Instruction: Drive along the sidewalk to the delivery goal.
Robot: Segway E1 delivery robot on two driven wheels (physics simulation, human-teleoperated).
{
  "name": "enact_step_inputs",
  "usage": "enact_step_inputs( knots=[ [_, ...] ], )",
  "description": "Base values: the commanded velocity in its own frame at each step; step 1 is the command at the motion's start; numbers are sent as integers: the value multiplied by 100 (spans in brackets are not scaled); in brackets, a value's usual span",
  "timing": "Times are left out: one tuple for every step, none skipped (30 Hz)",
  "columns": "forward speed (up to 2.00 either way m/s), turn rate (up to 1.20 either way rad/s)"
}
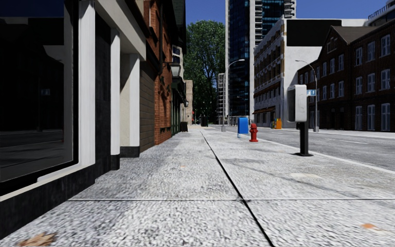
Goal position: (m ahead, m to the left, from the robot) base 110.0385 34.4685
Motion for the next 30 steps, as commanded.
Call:
enact_step_inputs(
  knots=[
    [200,0],
    [200,0],
    [200,0],
    [200,0],
    [200,0],
    [200,0],
    [200,0],
    [200,0],
    [200,0],
    [200,0],
    [200,0],
    [200,0],
    [200,0],
    [200,0],
    [200,0],
    [200,0],
    [200,0],
    [200,0],
    [200,0],
    [200,0],
    [200,0],
    [200,0],
    [200,0],
    [200,0],
    [200,0],
    [200,0],
    [200,0],
    [200,0],
    [200,0],
    [200,0]
  ],
)
